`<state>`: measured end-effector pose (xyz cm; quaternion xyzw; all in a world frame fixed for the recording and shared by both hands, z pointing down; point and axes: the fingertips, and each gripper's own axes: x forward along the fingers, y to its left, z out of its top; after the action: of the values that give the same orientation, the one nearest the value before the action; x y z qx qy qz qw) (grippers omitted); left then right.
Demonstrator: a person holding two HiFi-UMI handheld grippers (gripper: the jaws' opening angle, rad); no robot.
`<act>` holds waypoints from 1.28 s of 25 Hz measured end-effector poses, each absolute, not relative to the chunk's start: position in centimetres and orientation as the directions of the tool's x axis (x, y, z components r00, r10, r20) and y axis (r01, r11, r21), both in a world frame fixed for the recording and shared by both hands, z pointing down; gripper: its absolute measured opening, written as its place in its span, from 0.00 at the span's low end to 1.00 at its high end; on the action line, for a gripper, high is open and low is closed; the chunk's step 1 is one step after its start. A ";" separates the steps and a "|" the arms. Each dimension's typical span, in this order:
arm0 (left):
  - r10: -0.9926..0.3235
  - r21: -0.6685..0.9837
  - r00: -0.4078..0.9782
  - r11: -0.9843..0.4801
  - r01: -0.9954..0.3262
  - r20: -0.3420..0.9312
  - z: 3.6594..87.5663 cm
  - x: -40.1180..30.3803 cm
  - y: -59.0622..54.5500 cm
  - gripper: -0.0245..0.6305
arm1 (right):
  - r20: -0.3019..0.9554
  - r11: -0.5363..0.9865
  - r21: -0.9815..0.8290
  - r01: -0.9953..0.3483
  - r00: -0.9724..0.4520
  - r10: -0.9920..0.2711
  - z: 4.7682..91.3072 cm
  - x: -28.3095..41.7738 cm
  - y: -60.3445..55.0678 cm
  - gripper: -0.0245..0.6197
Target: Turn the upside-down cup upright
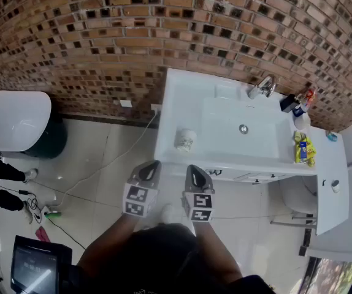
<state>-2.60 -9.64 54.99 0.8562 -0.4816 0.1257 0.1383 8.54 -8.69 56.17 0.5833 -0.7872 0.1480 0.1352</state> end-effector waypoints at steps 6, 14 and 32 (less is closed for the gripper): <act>-0.793 0.102 0.490 -0.488 -0.867 0.363 55.6 -1.4 -11.4 0.03 | 0.395 0.307 -0.063 -0.950 -0.306 -0.866 57.0 9.4 -10.7 0.06; -0.802 0.074 0.476 -0.485 -0.872 0.360 54.5 0.5 -13.0 0.03 | 0.386 0.329 -0.100 -0.939 -0.341 -0.857 56.5 9.9 -12.9 0.06; -0.793 0.066 0.491 -0.504 -0.861 0.361 54.5 1.7 -15.1 0.03 | 0.391 0.286 -0.089 -0.954 -0.297 -0.871 57.1 12.1 -15.2 0.06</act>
<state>1.66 -15.11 54.52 0.8552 -0.4836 0.1432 0.1197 12.07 -15.17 57.07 0.5774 -0.7904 0.1545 0.1342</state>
